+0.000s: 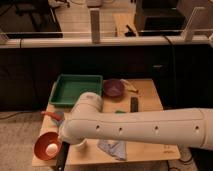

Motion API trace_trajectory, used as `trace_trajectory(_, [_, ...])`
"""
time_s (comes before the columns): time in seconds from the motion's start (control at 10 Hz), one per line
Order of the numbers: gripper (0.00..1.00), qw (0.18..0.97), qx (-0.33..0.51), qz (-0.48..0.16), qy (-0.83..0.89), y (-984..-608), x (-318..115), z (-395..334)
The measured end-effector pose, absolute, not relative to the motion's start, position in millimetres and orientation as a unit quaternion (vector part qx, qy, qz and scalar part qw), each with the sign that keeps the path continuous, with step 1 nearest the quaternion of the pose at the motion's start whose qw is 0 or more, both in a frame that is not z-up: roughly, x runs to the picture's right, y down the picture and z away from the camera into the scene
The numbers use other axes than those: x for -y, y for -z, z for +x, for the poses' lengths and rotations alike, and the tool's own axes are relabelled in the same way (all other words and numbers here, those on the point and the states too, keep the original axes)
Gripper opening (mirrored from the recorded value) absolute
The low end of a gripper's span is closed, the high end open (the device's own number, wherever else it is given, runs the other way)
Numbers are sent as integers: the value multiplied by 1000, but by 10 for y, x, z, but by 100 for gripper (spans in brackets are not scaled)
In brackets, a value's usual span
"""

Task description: Place brush in paper cup

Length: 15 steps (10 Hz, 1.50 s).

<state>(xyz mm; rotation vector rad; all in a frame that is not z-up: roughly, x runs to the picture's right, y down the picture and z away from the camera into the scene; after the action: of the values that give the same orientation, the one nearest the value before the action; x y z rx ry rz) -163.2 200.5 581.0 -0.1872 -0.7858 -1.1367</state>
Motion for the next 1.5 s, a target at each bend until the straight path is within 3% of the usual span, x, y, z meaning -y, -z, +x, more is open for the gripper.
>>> trace_trajectory(0.7, [0, 768, 477, -76, 421, -5902, -2010, -1543])
trace_trajectory(1.0, [0, 777, 503, -116, 361, -5922, -2001, -1537])
trace_trajectory(1.5, [0, 761, 553, -113, 319, -5762, -1967, -1551])
